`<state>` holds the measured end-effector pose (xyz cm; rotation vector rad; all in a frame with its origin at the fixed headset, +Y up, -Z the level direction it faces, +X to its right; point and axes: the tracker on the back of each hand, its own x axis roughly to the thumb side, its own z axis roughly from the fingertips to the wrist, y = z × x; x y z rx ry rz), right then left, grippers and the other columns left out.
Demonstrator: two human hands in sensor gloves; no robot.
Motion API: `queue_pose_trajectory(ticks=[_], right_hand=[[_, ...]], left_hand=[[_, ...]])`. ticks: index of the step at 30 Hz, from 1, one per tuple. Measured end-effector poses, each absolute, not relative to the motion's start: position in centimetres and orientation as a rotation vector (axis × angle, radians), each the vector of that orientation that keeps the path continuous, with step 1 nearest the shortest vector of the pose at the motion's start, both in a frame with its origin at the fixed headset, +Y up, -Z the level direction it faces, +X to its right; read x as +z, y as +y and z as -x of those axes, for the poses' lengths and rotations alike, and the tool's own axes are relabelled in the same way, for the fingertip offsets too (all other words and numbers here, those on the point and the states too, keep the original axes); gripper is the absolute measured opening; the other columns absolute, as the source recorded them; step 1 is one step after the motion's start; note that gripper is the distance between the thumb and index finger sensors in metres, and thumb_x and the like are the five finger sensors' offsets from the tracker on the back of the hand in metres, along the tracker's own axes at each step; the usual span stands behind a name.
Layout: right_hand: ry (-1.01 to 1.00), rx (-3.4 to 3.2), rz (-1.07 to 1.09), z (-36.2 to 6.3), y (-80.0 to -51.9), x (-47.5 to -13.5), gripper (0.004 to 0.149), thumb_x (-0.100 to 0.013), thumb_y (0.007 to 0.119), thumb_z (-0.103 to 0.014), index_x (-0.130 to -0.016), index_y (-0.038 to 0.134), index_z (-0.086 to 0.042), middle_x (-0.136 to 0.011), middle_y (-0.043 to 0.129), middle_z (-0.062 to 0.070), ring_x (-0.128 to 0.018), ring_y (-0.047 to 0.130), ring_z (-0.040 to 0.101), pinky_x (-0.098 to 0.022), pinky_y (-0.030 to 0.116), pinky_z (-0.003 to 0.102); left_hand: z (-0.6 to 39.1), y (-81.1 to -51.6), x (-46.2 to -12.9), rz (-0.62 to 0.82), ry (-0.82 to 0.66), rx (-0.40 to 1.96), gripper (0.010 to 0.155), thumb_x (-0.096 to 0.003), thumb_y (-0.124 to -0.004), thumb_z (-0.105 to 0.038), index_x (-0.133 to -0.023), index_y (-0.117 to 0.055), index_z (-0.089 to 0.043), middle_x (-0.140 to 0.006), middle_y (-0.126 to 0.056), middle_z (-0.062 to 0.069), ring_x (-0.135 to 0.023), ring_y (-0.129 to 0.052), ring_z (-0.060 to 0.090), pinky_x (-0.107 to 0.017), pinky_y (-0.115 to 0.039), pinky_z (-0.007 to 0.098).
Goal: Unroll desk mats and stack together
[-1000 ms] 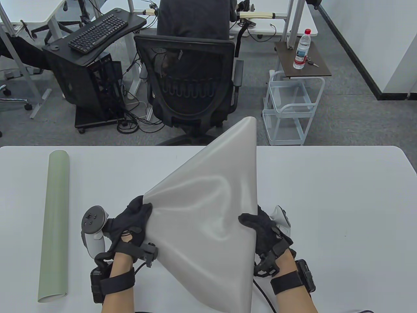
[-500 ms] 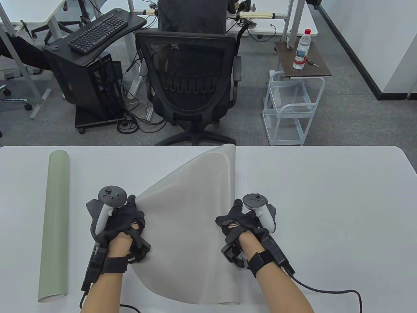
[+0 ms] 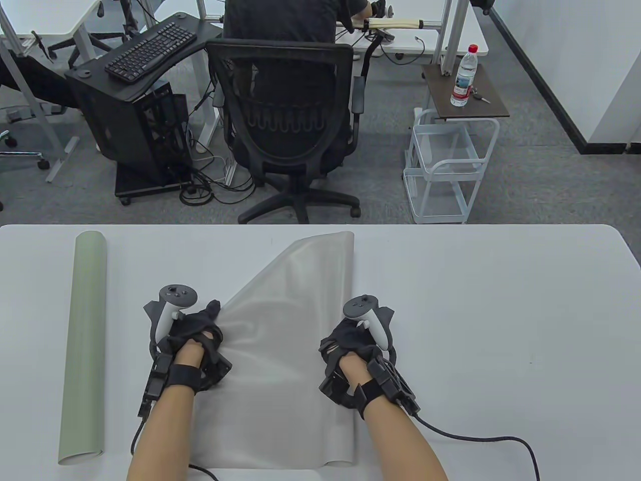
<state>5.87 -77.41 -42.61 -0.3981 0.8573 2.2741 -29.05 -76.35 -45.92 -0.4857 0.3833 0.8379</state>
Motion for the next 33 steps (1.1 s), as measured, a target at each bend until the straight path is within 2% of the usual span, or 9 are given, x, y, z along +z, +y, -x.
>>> queue_pose_trajectory(ticks=[2, 4, 7, 13, 19, 22, 24, 29, 33], right_hand=[[0.883, 2.312, 0.375, -5.5, -77.5, -42.6, 0.096, -0.062, 0.072, -0.036, -0.093, -0.017, -0.017, -0.1, 0.041, 0.013, -0.069, 0.082, 0.021, -0.06, 0.082, 0.036], [0.876, 2.366, 0.36, -5.2, -77.6, -42.6, 0.096, -0.063, 0.071, -0.037, -0.093, -0.018, -0.018, -0.1, 0.04, 0.012, -0.068, 0.081, 0.02, -0.058, 0.081, 0.035], [0.846, 2.388, 0.371, -4.9, -77.7, -42.5, 0.096, -0.062, 0.072, -0.037, -0.093, -0.017, -0.018, -0.099, 0.04, 0.011, -0.066, 0.081, 0.02, -0.056, 0.081, 0.034], [0.864, 2.351, 0.371, -5.2, -77.8, -42.7, 0.096, -0.062, 0.071, -0.038, -0.093, -0.017, -0.019, -0.098, 0.041, 0.009, -0.065, 0.081, 0.019, -0.055, 0.082, 0.033], [0.863, 2.379, 0.369, -5.0, -77.8, -42.8, 0.096, -0.062, 0.071, -0.038, -0.093, -0.017, -0.019, -0.097, 0.041, 0.009, -0.064, 0.08, 0.019, -0.054, 0.082, 0.033], [0.855, 2.436, 0.366, -4.6, -77.8, -42.8, 0.095, -0.061, 0.071, -0.038, -0.093, -0.017, -0.019, -0.097, 0.041, 0.009, -0.063, 0.08, 0.019, -0.052, 0.083, 0.032], [0.852, 2.468, 0.367, -4.4, -77.8, -42.8, 0.095, -0.061, 0.071, -0.038, -0.093, -0.017, -0.02, -0.097, 0.041, 0.009, -0.062, 0.08, 0.018, -0.052, 0.083, 0.031], [0.853, 2.495, 0.363, -4.2, -77.8, -42.9, 0.095, -0.061, 0.072, -0.038, -0.093, -0.016, -0.019, -0.096, 0.042, 0.009, -0.061, 0.08, 0.018, -0.051, 0.083, 0.031], [0.853, 2.503, 0.372, -4.2, -77.7, -42.9, 0.095, -0.061, 0.071, -0.039, -0.093, -0.016, -0.02, -0.096, 0.042, 0.008, -0.061, 0.08, 0.018, -0.051, 0.083, 0.03]], left_hand=[[28.5, -76.1, -47.2, 0.489, 0.378, 0.913, 0.067, -0.043, -0.078, -0.019, -0.099, -0.052, -0.044, -0.107, -0.057, 0.013, -0.089, -0.07, 0.042, -0.067, -0.061, 0.059], [27.9, -75.3, -48.8, 0.533, 0.307, 0.969, 0.063, -0.0443, -0.077, -0.022, -0.099, -0.054, -0.045, -0.11, -0.046, 0.017, -0.096, -0.06, 0.044, -0.069, -0.054, 0.062], [27.0, -73.5, -51.1, 0.432, 0.271, 0.988, 0.055, -0.0449, -0.076, -0.024, -0.097, -0.062, -0.031, -0.113, -0.036, 0.012, -0.101, -0.049, 0.042, -0.071, -0.049, 0.063], [25.5, -71.9, -54.3, 0.372, 0.251, 0.865, 0.05, -0.0431, -0.078, -0.024, -0.092, -0.07, -0.023, -0.115, -0.032, 0.0, -0.102, -0.048, 0.041, -0.071, -0.048, 0.062], [26.4, -74.8, -55.8, 0.388, 0.356, 0.849, 0.049, -0.0427, -0.078, -0.025, -0.091, -0.072, -0.021, -0.115, -0.033, 0.0, -0.102, -0.046, 0.041, -0.071, -0.047, 0.062], [27.2, -76.6, -56.5, 0.425, 0.367, 0.902, 0.051, -0.0447, -0.077, -0.025, -0.094, -0.067, -0.021, -0.115, -0.026, 0.001, -0.102, -0.034, 0.042, -0.072, -0.039, 0.063], [26.9, -77.1, -56.8, 0.4, 0.362, 0.772, 0.051, -0.0435, -0.078, -0.025, -0.094, -0.067, -0.022, -0.115, -0.027, 0.001, -0.102, -0.032, 0.042, -0.073, -0.037, 0.061], [25.8, -77.8, -57.2, 0.363, 0.362, 0.606, 0.055, -0.0424, -0.079, -0.032, -0.095, -0.066, -0.027, -0.114, -0.022, -0.012, -0.102, -0.032, 0.037, -0.074, -0.036, 0.057], [24.6, -77.8, -57.1, 0.346, 0.365, 0.465, 0.055, -0.0444, -0.078, -0.035, -0.097, -0.061, -0.028, -0.114, -0.022, -0.005, -0.102, -0.032, 0.037, -0.073, -0.037, 0.058]])
